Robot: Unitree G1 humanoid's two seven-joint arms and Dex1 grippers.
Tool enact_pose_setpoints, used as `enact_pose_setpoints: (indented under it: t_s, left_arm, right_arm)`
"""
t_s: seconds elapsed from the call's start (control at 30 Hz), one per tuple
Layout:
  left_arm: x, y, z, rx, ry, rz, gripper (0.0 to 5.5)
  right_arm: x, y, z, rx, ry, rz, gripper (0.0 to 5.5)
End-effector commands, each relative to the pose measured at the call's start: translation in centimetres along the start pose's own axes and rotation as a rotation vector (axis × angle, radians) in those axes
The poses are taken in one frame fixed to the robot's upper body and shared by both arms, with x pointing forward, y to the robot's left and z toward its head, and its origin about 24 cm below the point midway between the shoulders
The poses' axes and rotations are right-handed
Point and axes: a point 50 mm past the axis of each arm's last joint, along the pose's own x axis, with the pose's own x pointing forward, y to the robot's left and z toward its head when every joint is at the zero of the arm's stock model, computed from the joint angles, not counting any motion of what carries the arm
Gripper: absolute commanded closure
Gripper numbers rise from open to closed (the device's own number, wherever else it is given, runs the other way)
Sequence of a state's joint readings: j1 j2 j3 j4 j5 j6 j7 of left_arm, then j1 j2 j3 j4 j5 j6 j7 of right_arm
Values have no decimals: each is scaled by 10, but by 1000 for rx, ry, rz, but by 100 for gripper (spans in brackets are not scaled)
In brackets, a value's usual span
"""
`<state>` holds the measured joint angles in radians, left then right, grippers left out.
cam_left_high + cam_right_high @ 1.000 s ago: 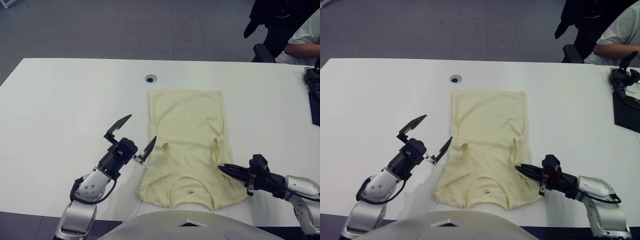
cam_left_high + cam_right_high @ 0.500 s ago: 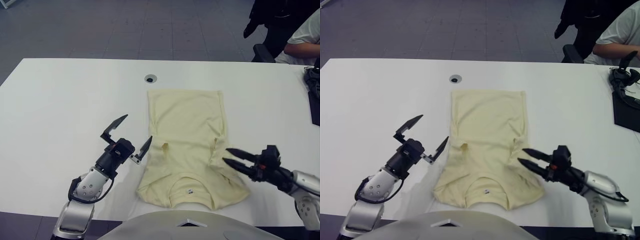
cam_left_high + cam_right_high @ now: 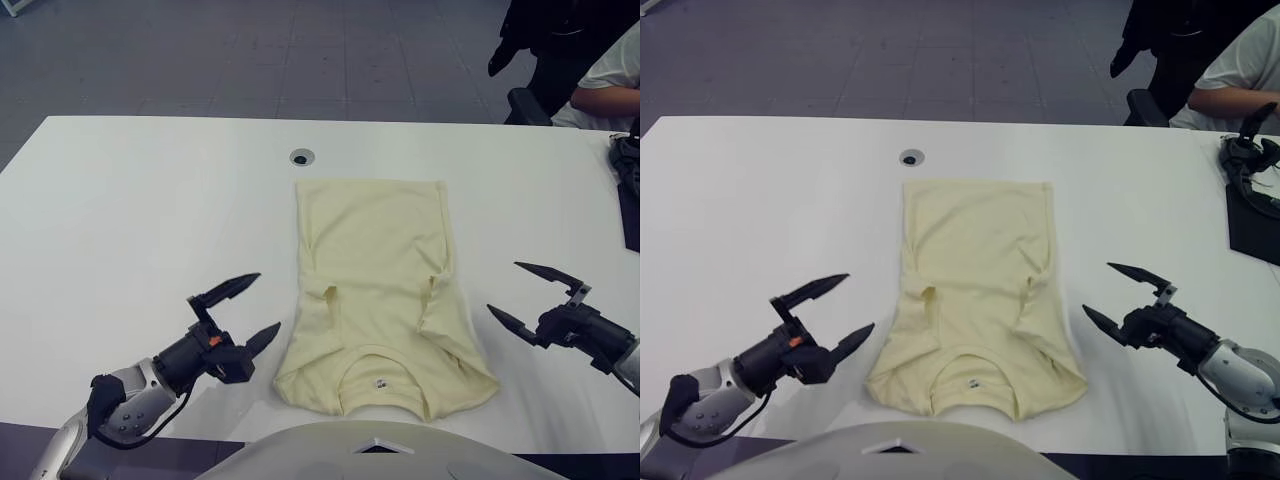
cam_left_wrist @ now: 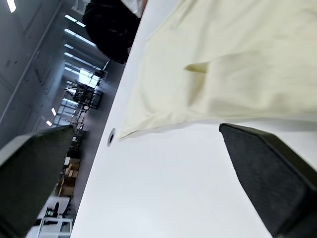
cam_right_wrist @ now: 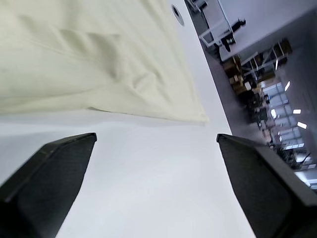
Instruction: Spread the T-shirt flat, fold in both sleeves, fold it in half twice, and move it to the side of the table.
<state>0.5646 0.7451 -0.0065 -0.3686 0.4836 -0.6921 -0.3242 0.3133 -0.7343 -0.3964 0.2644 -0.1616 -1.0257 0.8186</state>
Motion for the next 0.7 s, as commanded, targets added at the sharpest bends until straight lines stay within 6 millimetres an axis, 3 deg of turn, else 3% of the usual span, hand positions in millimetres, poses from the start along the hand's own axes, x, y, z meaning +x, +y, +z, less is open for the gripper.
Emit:
enact_pose_setpoints:
  t_s: [0.03,0.27,0.47,0.7]
  left_arm:
    - [-10,-29,11,102,-120,-282,10]
    - [-18,-38,5,131,-107,-372,129]
    - [-10,-38,9,105,-127,-347,240]
    - [-6,-34,5,86,-124,-332,358]
  right_arm:
    - [-15,-2,5,-342,-98,160,17]
    - [-21,16,9,-355,-146,237,10]
    - [-21,24,16,-349,-202,245,10]
    - [-18,31,23,-333,-226,266,116]
